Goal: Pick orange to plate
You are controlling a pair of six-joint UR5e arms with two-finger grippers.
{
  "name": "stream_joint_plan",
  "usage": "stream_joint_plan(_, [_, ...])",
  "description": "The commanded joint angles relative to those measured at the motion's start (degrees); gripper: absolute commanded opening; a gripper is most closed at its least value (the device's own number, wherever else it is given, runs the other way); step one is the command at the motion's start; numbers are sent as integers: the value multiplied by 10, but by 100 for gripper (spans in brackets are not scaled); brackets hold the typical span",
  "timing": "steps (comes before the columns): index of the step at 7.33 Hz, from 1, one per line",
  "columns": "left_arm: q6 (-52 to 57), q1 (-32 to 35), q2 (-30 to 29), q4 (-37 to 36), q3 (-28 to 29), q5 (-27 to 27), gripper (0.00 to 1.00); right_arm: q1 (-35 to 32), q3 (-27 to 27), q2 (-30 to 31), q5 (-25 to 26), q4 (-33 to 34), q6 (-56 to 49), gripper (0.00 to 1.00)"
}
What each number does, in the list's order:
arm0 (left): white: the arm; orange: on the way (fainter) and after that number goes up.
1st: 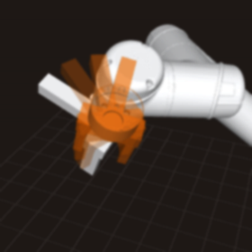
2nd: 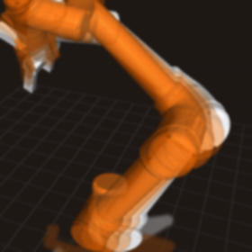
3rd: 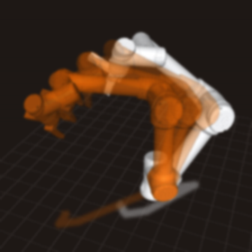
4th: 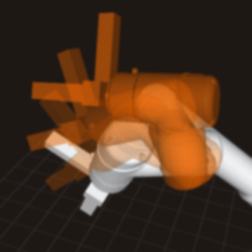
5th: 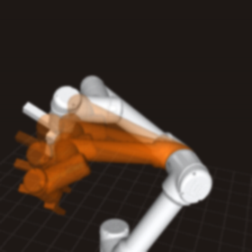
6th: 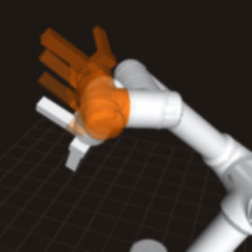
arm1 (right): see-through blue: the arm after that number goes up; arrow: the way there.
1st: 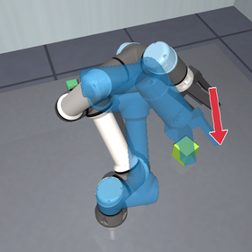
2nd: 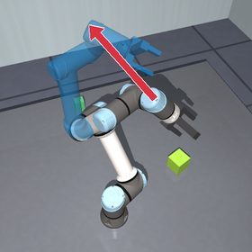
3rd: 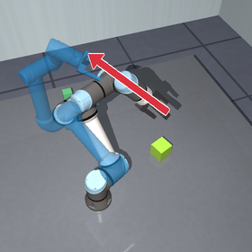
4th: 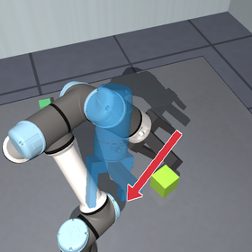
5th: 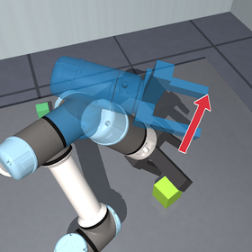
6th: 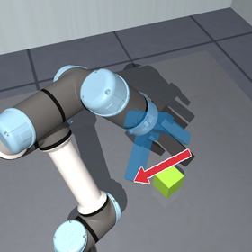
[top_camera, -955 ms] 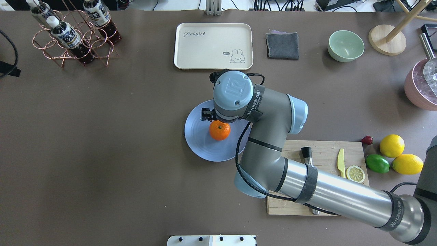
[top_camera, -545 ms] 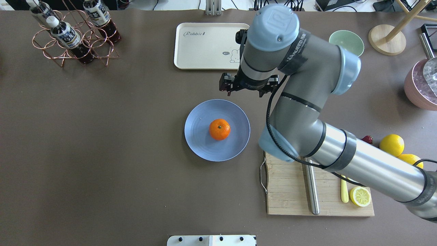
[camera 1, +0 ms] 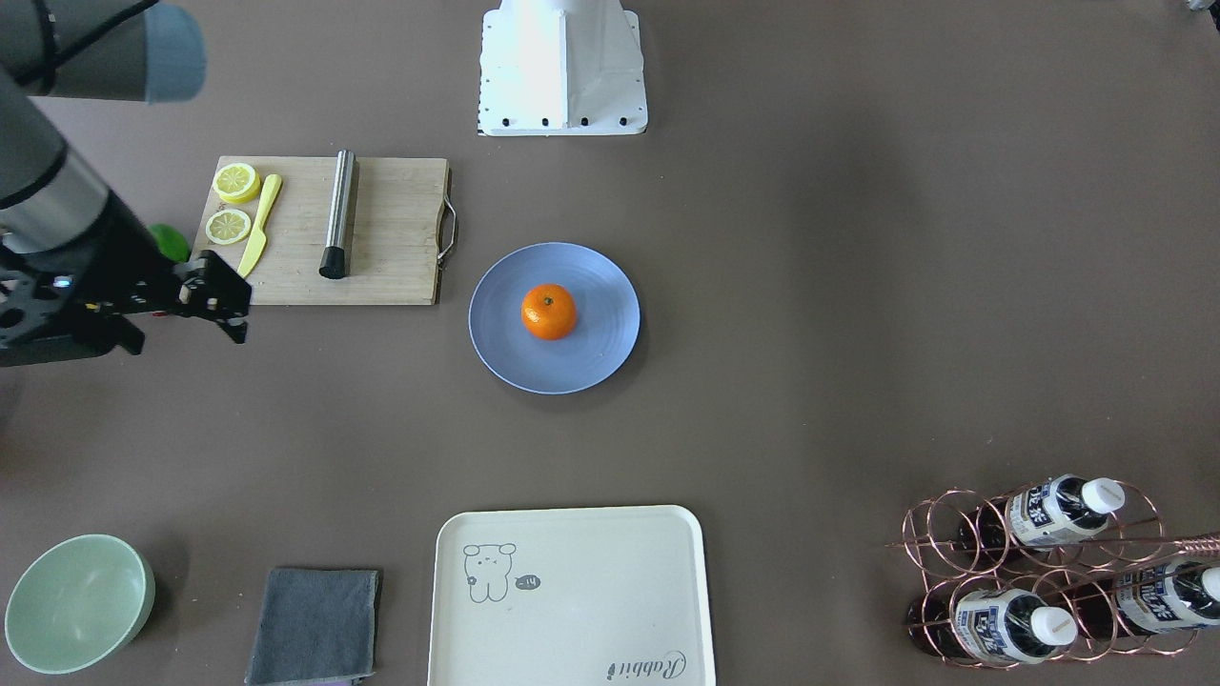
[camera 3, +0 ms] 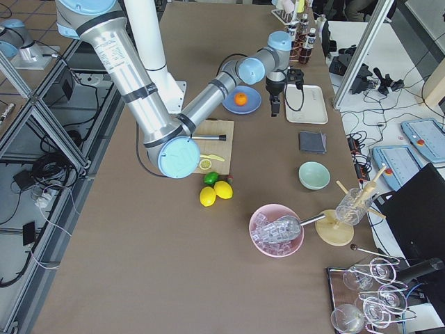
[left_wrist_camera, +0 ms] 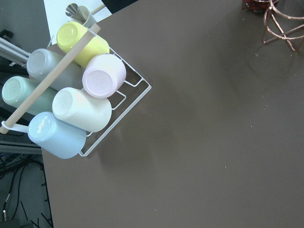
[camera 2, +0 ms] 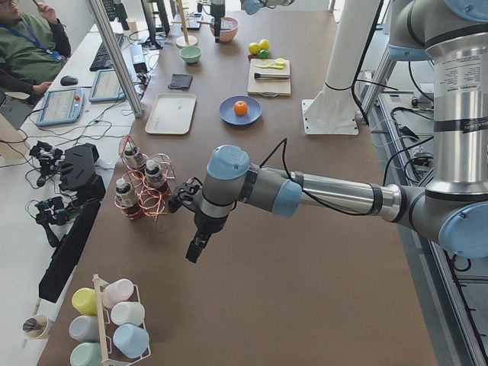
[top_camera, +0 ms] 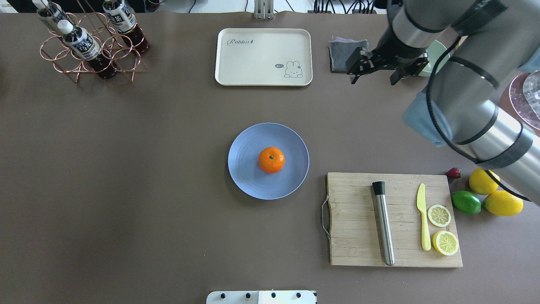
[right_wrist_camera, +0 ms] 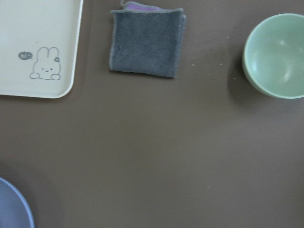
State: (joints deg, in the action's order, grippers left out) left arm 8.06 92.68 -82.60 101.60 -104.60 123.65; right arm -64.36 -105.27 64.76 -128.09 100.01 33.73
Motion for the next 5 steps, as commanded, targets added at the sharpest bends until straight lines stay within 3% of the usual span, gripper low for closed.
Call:
stream_joint_plan(1, [0,2,7,-2,4,20,98,-136,4,123,-57,0,-231,100])
stream_joint_plan(3, [-2,2,8,-2,25,47,98,-230,47,170,-57,18,-384,100])
stream_joint_plan(5, [-4,7,30,4,34,70,98,-283,102,197,-54,12,-461,100])
